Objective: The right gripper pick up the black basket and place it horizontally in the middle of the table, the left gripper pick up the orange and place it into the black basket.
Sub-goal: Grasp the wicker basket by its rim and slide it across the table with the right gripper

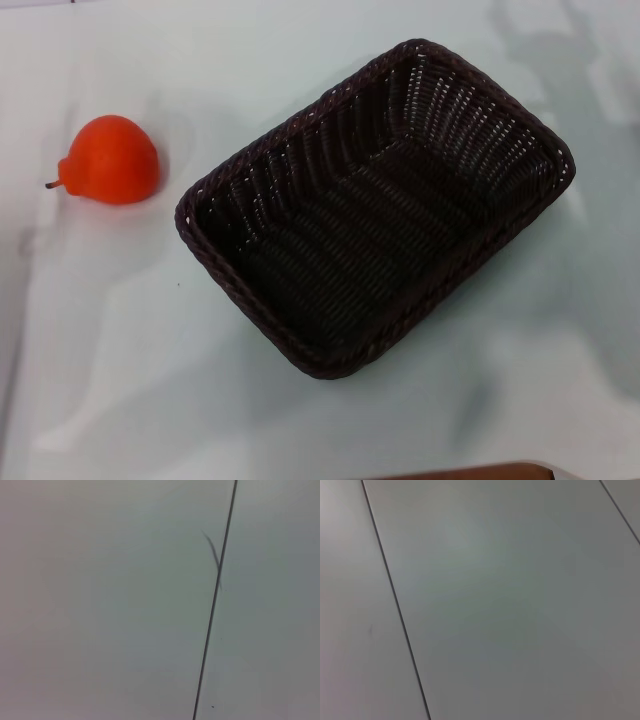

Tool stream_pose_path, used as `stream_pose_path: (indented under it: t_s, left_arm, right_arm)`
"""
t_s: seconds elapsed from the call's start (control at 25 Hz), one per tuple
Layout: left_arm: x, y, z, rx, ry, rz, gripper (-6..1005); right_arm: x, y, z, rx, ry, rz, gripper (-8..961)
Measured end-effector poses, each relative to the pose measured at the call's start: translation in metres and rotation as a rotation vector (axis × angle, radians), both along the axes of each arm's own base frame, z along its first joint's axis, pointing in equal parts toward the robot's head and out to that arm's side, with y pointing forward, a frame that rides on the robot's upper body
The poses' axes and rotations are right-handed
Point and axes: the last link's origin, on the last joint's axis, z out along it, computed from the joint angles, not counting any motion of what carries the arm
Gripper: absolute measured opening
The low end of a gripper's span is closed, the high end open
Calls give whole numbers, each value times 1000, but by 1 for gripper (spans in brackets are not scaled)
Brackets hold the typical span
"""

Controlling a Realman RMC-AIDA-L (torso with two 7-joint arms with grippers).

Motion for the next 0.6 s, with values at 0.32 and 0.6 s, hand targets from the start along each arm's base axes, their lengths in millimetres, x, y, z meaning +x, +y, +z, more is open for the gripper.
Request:
stream_pose_path:
  t_s: [0.32, 0.6]
  left_arm:
    - [0, -1, -1, 0, -1, 1, 899]
    - [1, 0, -1, 0, -2, -1, 898]
  right_arm:
    - [0, -1, 0, 3, -3, 1, 945]
    - [4, -2, 6, -99, 39, 71, 944]
